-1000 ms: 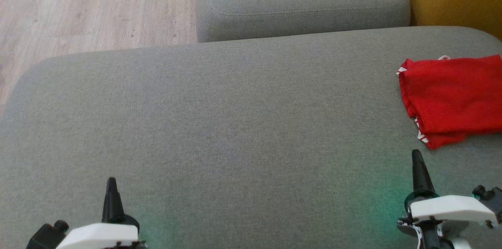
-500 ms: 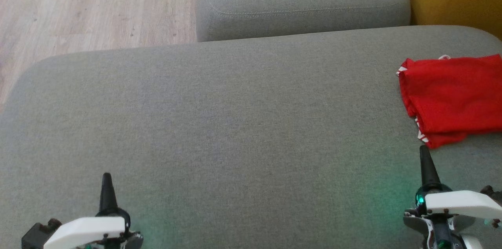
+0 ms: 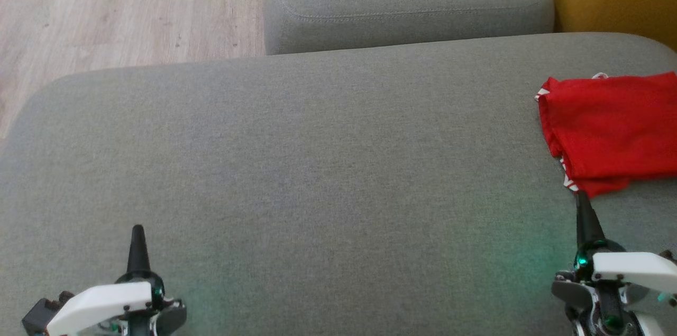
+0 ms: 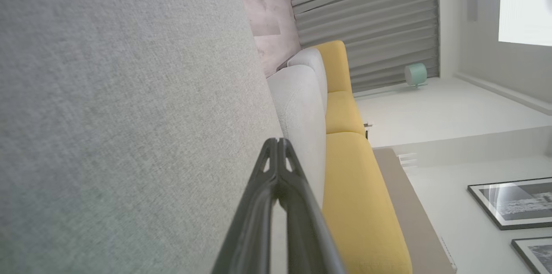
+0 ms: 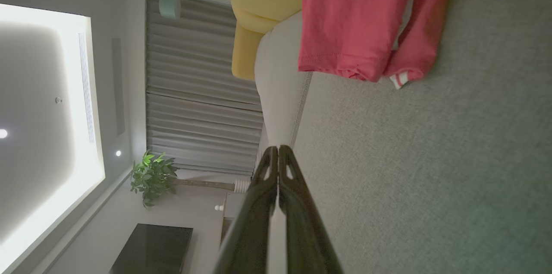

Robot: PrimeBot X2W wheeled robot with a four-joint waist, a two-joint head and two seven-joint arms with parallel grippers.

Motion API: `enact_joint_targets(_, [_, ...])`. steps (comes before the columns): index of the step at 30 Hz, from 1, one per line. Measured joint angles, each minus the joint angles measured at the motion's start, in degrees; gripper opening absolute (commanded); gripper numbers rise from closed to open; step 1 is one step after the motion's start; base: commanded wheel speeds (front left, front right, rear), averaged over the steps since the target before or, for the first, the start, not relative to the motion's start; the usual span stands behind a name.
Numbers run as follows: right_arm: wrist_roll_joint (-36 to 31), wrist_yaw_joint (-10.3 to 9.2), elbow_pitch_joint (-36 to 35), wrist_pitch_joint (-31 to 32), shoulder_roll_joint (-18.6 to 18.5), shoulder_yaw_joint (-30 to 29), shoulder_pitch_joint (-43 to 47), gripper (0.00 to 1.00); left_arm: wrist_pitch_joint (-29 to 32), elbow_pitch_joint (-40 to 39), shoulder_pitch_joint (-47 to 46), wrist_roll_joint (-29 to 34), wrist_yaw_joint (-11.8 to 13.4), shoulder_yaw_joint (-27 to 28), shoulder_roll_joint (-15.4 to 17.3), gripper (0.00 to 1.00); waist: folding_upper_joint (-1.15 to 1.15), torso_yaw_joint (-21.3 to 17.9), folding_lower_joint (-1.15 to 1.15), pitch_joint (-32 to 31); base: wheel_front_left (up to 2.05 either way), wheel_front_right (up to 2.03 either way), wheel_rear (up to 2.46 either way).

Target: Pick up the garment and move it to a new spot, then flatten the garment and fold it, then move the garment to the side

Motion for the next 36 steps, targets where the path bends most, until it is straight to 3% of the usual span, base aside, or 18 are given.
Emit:
enact_joint_targets(20, [12.77,0.00,-0.11,3.27,0.00,-2.78,-2.33,0.00,3.46,1.41,-2.68,-12.45,-1.51,2.23,-0.04,0.00,0.00,-0.01,0.00,0.15,0.00,0.00,0.00])
enact_joint_targets(36, [12.79,0.00,-0.11,3.52,0.02,-3.16,-2.35,0.00,3.52,1.43,-2.88,-12.44,-1.51,2.58,-0.15,0.00,0.00,-0.01,0.00,0.15,0.00,0.00,0.00])
